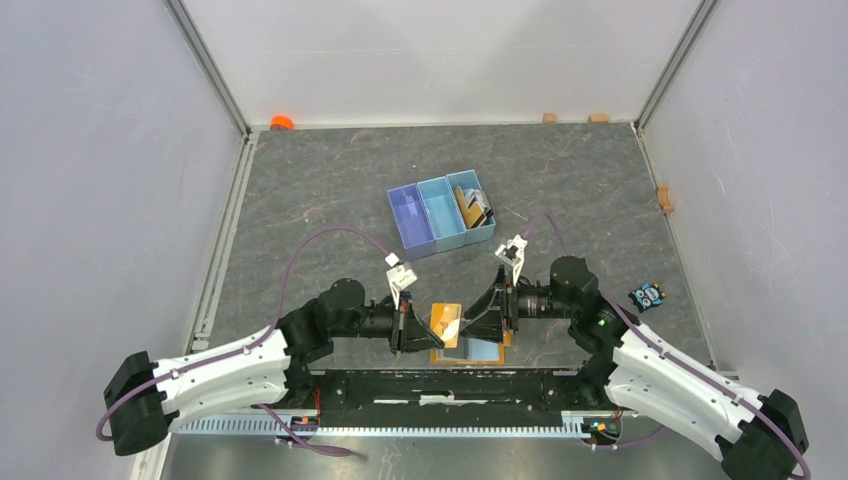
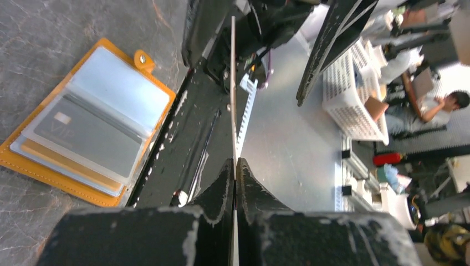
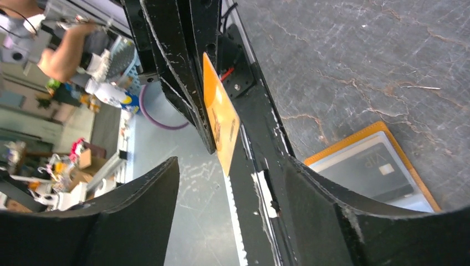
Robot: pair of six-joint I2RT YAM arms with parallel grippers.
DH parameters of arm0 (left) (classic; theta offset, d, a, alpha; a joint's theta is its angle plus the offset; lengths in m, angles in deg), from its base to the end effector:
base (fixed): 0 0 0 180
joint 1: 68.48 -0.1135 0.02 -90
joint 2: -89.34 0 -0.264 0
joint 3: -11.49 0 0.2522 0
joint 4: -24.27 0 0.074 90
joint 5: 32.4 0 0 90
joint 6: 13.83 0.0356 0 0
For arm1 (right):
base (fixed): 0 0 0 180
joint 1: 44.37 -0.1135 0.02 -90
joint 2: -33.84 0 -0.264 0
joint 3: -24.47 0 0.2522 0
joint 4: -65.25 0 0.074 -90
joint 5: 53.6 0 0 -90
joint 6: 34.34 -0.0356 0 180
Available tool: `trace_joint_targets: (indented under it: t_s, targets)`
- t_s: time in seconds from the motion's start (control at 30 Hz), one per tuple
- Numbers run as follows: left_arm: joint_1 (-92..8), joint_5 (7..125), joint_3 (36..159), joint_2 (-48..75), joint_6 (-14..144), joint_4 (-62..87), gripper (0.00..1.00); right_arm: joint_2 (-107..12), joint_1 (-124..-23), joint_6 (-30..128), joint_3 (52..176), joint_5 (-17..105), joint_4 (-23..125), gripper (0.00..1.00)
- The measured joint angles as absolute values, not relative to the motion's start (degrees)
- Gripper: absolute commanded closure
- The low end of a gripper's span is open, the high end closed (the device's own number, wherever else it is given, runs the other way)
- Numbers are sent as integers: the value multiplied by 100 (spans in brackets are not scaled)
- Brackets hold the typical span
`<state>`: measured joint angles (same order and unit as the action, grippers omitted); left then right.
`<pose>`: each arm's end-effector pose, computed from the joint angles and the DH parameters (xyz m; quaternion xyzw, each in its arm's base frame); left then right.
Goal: Put the credit cards into the card holder
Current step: Insert the credit card into the card holder.
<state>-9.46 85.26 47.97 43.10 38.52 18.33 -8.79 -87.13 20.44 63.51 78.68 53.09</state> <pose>0.0824 -0.1693 0.2329 0.2854 0.7338 -0.5647 0.2475 0.1115 0.1357 0.2493 -0.2661 0.7277 0.5777 0.2566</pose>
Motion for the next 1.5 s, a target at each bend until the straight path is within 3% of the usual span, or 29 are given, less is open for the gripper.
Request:
trace_joint_targets:
  t_s: [0.2,0.33,0.43,0.47,0.6,0.67,1.1,1.5]
  targets:
    - [-937,8159,4467,4434,3245,2685,98,-691,-8713,1115,5691,7680,6686,43]
    - [-900,8140,4413,4218,3017,3046,98,-691,-8713,774,5477,7627,7300,65]
    - [-869,8137,4413,4100,2952,3166,97,-695,-8713,570,5370,7619,7635,92]
    - [-854,8137,4413,4069,2939,3201,90,-695,-8713,546,5352,7614,7691,100]
    - [-821,8118,4417,3921,2897,3253,30,-702,-8713,468,5285,7494,7713,100]
    - [-819,8006,4450,3807,2875,3013,23,-700,-8713,503,5271,7376,7567,100]
    - [-808,6607,4469,3140,2842,1072,19,-94,-8658,533,4192,5885,5971,100]
    - [-806,6513,4515,2351,2801,1435,24,245,-8658,15,3846,5256,6124,100]
